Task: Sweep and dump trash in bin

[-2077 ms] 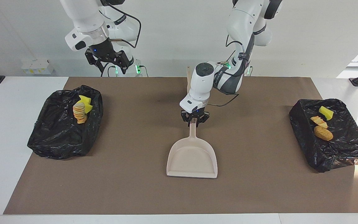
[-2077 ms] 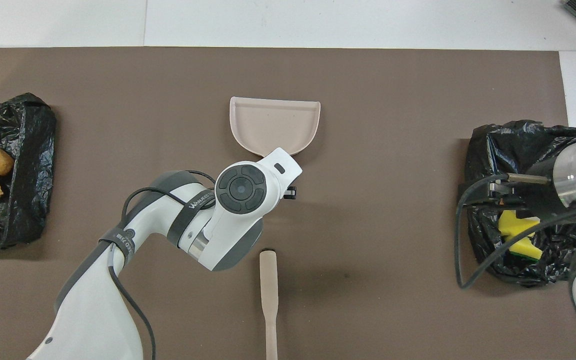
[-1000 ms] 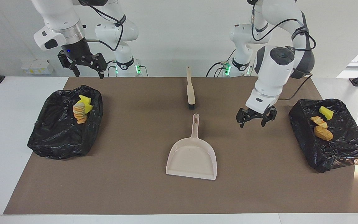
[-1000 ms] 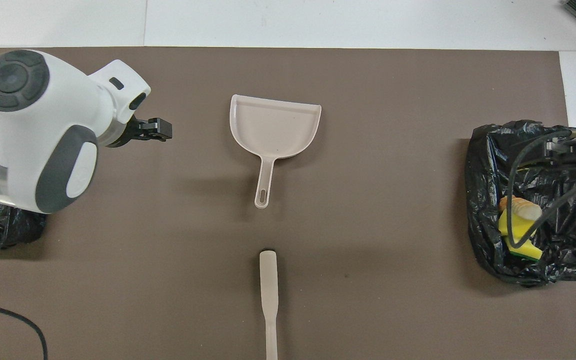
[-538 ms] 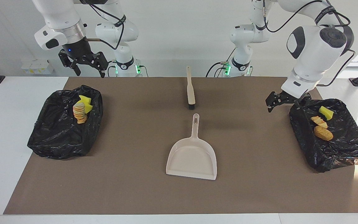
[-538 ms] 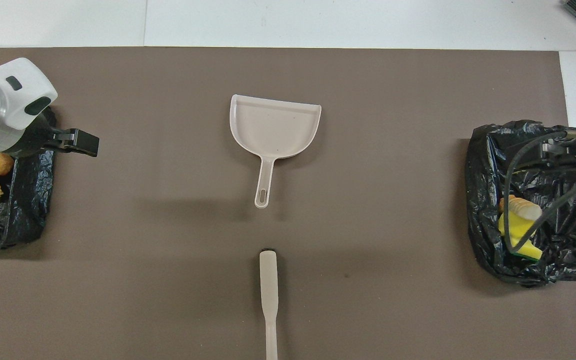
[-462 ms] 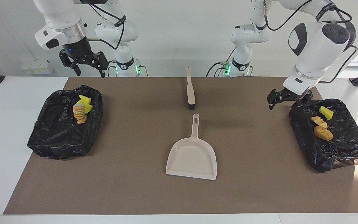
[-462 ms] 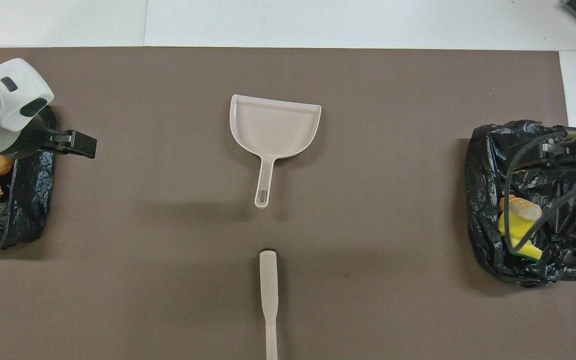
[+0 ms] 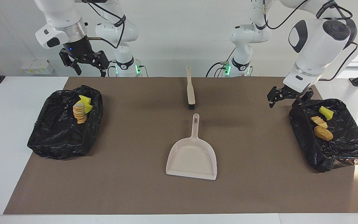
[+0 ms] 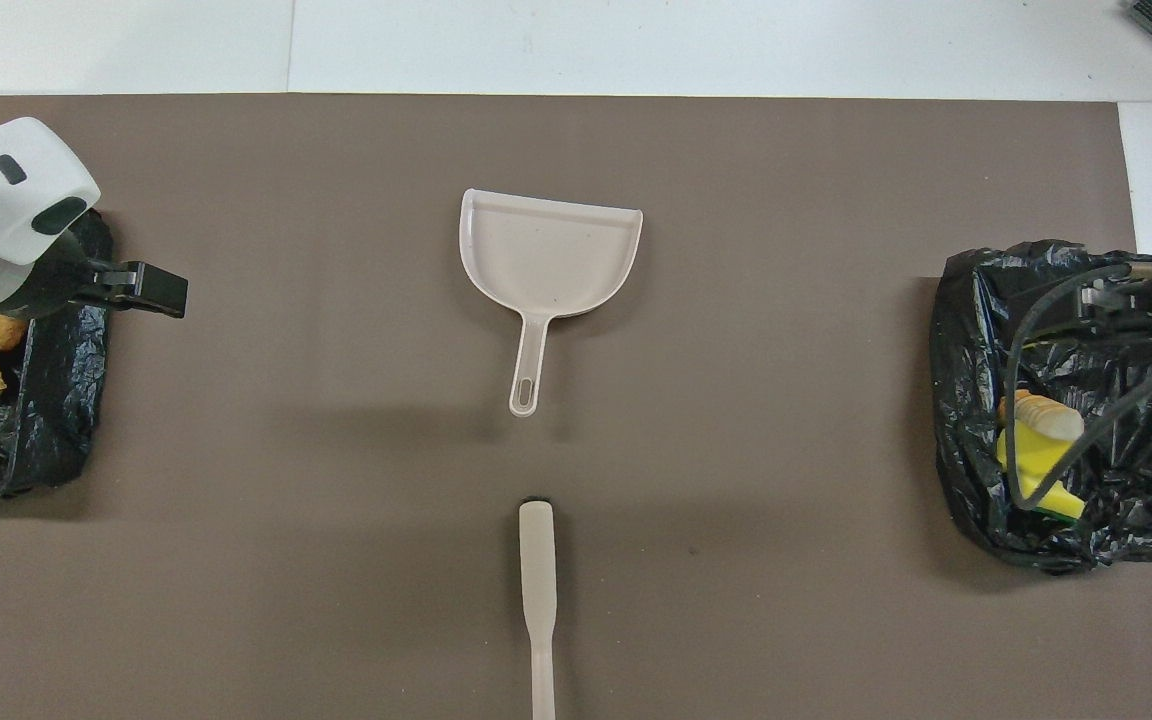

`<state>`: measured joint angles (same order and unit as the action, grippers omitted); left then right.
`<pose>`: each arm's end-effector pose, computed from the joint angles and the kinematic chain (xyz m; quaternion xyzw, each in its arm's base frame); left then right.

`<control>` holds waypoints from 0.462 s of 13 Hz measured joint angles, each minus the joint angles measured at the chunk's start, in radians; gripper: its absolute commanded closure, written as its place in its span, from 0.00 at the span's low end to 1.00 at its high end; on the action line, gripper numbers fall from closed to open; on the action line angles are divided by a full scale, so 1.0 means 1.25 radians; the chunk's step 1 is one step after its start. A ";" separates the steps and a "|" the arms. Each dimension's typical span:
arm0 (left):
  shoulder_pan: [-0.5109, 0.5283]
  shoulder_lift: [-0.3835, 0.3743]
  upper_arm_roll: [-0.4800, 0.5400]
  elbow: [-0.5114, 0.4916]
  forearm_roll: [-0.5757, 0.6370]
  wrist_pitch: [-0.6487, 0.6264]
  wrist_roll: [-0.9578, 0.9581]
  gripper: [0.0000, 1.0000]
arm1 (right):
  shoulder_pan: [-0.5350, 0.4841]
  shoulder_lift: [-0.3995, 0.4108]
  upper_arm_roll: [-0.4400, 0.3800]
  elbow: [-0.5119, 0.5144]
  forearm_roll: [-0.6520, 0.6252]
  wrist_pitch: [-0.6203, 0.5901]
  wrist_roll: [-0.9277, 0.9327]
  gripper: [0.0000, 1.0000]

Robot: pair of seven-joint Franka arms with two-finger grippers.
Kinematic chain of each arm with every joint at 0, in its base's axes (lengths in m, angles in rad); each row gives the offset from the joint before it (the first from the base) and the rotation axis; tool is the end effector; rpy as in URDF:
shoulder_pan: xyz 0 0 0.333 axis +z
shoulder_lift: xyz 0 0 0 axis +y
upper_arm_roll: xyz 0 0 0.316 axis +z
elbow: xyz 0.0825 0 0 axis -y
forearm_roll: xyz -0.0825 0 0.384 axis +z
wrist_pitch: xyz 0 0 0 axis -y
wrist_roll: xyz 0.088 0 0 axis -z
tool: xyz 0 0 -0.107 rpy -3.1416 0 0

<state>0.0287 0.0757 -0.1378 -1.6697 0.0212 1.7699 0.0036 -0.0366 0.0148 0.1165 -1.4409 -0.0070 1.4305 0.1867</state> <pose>0.5861 -0.0598 0.5520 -0.9982 0.0580 -0.0129 0.0045 0.5428 0.0421 0.6647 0.9985 -0.0538 -0.0121 0.0043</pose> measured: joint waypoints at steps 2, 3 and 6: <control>0.008 0.000 0.000 0.000 0.000 -0.021 0.000 0.00 | 0.000 0.000 0.002 0.000 0.000 0.000 0.000 0.00; 0.013 0.000 0.000 0.000 0.000 -0.032 0.000 0.00 | 0.000 0.000 0.002 0.000 0.000 0.000 0.000 0.00; 0.010 -0.005 0.040 0.009 0.000 -0.036 0.000 0.00 | 0.000 0.000 0.002 0.000 0.000 0.000 0.000 0.00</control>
<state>0.0409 0.0696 -0.0882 -1.6588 0.0206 1.7250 0.0036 -0.0366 0.0148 0.1189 -1.4409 -0.0070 1.4305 0.1867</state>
